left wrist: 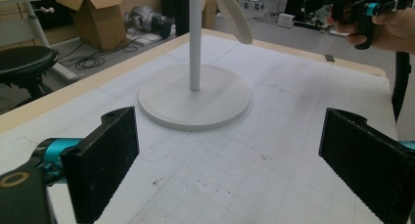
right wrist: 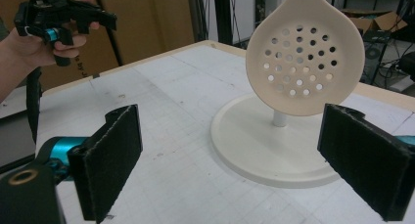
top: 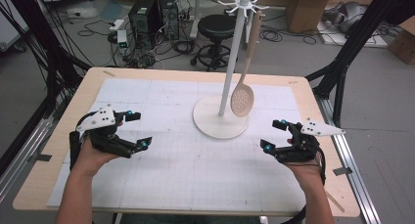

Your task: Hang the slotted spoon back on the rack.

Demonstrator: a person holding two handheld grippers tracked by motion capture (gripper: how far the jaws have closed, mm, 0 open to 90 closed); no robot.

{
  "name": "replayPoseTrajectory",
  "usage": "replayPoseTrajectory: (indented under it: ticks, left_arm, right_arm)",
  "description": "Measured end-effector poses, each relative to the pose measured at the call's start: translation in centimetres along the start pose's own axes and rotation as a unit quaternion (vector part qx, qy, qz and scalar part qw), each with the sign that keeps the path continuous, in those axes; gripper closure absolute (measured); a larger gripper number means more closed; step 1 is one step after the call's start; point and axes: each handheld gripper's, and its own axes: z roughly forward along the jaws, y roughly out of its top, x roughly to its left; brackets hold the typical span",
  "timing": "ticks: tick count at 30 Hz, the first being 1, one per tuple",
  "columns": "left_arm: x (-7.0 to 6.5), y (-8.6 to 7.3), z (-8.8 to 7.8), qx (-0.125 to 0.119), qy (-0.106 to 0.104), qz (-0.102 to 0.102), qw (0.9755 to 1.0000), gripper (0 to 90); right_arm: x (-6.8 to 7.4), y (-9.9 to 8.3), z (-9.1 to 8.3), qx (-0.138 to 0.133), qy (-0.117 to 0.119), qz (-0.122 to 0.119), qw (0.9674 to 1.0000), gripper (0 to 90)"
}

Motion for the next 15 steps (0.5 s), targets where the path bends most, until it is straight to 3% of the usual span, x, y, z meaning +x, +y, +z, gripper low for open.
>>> replayPoseTrajectory:
  ticks: [15]
  left_arm:
    - [0.04, -0.03, 0.05, 0.003, 0.003, -0.001, 1.0000, 8.3]
  right_arm:
    - [0.00, -0.03, 0.11, 0.004, 0.002, -0.001, 1.0000, 8.5]
